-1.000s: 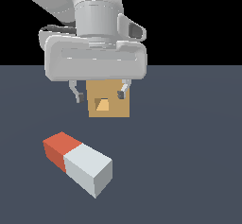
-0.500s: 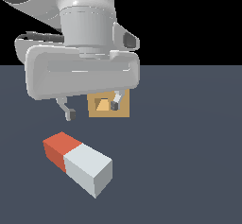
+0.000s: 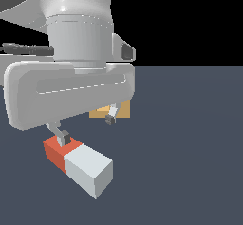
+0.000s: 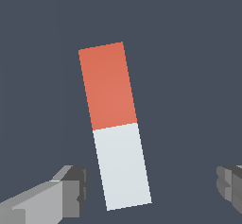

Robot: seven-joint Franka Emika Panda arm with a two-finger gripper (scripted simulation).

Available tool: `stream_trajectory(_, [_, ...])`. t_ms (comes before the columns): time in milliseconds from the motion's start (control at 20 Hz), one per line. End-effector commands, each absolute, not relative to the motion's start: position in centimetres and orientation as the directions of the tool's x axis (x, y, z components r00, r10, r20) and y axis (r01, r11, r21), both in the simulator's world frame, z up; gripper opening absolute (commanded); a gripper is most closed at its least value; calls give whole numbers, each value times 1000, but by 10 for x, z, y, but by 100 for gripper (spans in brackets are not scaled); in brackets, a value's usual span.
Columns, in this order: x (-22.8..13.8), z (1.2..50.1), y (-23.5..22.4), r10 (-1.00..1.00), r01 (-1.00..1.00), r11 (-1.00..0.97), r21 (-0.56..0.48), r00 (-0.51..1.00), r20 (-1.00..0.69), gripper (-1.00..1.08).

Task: Insert the peg into the horizontal hole in a box.

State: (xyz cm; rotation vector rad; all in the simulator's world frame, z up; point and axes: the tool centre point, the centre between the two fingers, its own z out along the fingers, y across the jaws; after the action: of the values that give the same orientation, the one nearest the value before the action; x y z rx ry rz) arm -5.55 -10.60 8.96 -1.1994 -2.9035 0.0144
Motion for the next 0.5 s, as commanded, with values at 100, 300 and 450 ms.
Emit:
stream_trajectory(100, [-54, 82, -119, 649, 649, 761, -4, -761, -2, 100])
stream_trajectory(300, [-53, 77, -127, 610, 610, 792, -2, -792, -1, 100])
stream_trajectory(450, [-52, 74, -132, 589, 589, 808, -1, -808, -1, 100])
